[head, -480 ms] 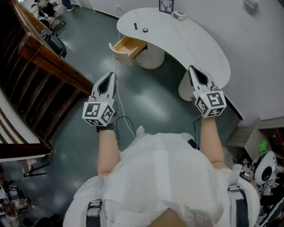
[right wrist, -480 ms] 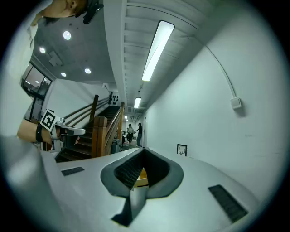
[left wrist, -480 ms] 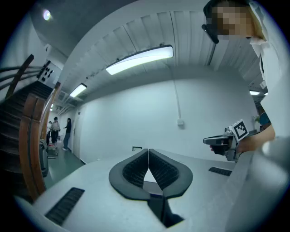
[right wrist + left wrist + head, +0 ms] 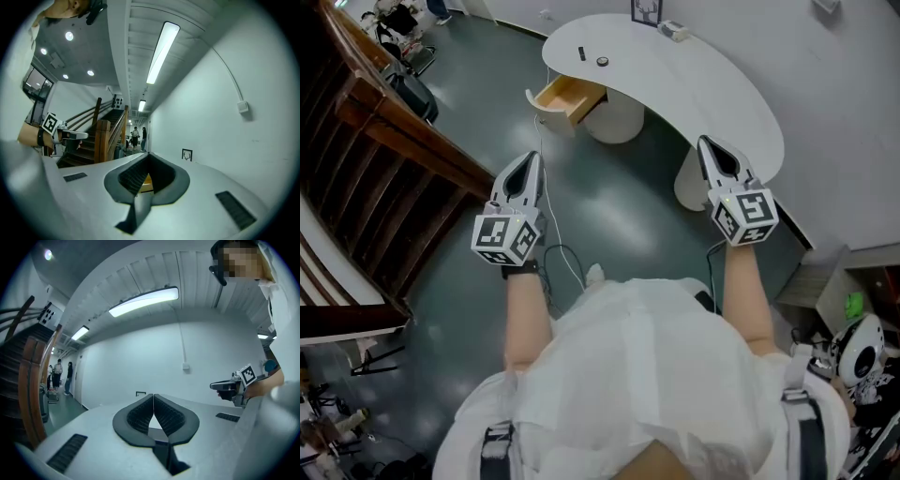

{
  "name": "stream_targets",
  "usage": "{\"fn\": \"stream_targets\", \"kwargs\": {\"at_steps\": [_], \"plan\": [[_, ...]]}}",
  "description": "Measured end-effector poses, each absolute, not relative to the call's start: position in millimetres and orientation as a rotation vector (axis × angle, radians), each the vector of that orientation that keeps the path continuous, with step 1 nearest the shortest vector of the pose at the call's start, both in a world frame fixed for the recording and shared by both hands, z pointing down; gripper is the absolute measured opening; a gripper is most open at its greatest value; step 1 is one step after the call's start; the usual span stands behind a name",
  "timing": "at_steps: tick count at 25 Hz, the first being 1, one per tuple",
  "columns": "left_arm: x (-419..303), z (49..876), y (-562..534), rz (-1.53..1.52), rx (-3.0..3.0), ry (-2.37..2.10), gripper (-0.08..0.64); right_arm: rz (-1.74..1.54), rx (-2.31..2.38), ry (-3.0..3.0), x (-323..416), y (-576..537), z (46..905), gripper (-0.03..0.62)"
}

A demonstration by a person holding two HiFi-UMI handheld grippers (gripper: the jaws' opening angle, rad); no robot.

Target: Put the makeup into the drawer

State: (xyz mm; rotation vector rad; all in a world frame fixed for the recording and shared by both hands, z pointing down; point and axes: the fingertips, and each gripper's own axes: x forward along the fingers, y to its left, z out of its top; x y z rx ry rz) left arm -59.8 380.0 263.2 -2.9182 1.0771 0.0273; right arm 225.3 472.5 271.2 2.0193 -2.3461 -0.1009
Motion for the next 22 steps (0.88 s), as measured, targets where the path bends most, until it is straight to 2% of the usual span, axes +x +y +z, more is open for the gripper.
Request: {"fn": "stream_targets", "kwargs": {"at_steps": [22], "plan": [[-60.0, 270.1, 392.1, -0.001, -2.9, 1.119, 0.017, -0.035, 2.033, -2.426, 235.6, 477.8, 280.9, 0.008]]}}
